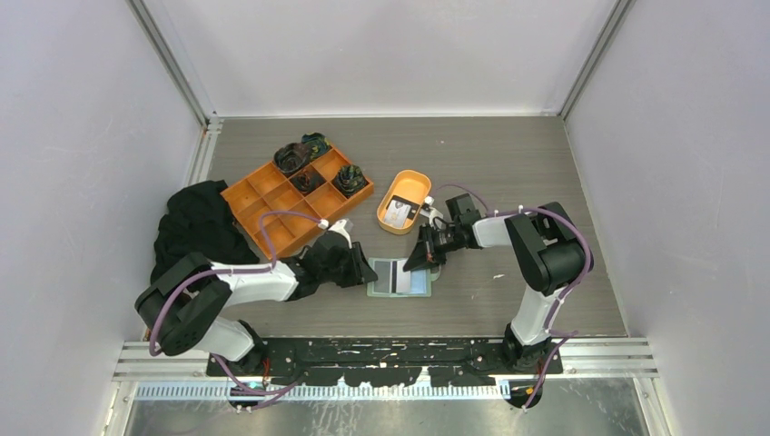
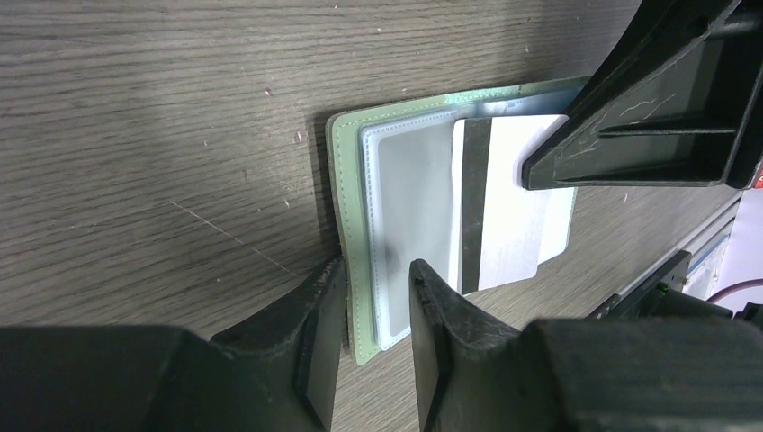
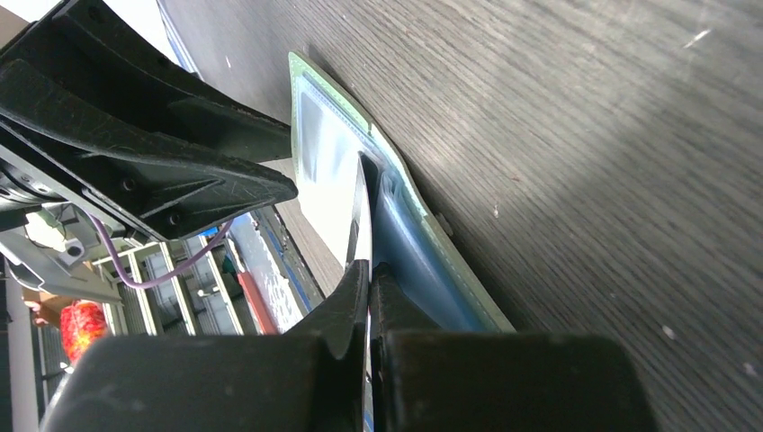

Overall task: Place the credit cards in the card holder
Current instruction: Insert the credit card into the card holder.

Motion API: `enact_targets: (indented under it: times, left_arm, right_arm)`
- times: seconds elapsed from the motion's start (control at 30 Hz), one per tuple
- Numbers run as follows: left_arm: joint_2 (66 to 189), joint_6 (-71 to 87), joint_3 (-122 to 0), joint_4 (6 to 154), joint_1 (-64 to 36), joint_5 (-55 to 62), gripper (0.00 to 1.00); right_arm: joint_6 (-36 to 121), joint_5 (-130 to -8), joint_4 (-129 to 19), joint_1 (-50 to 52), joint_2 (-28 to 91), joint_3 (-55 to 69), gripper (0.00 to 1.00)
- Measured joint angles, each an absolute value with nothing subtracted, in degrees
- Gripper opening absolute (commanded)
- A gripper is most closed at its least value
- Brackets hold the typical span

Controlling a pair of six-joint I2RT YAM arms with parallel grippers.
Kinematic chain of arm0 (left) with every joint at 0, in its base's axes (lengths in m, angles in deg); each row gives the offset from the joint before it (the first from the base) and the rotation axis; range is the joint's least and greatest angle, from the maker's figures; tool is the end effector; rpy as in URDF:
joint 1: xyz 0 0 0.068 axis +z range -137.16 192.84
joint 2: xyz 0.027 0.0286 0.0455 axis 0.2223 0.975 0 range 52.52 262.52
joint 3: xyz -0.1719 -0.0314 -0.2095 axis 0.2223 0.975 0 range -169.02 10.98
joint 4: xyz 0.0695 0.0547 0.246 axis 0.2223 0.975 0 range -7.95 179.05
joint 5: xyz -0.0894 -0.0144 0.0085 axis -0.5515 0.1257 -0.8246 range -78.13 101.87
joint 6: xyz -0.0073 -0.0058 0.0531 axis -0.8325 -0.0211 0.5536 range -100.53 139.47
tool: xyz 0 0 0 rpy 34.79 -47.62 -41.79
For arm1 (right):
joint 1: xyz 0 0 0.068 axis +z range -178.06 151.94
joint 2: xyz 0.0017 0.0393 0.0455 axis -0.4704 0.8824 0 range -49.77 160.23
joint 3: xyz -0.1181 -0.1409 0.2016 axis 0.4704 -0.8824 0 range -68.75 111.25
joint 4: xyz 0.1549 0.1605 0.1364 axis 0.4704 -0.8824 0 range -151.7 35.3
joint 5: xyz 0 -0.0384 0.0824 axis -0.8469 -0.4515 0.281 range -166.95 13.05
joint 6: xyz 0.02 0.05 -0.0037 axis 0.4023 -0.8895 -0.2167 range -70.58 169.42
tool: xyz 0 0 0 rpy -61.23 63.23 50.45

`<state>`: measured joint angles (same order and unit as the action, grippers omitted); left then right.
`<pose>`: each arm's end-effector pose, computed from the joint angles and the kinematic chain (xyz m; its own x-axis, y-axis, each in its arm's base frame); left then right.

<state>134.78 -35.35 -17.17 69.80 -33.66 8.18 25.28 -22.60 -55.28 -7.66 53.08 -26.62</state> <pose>0.1761 -0.1889 0.1387 -0.8833 -0.2542 -0.3940 0.0606 0.7713 -0.6335 0.2677 0.1304 0.1034 -0.9829 -0.1112 -0.1468 -0.1830 0.4994 0.8468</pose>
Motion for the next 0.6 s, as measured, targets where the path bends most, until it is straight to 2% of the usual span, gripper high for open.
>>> enact_targets:
  times: [0.6]
  left_arm:
    - [135.3,-34.6,-17.7,70.1,-33.7,8.3,0.32]
  right_arm:
    - [25.7,-24.4,-61.9,-7.6,53.5,-24.1,0.01]
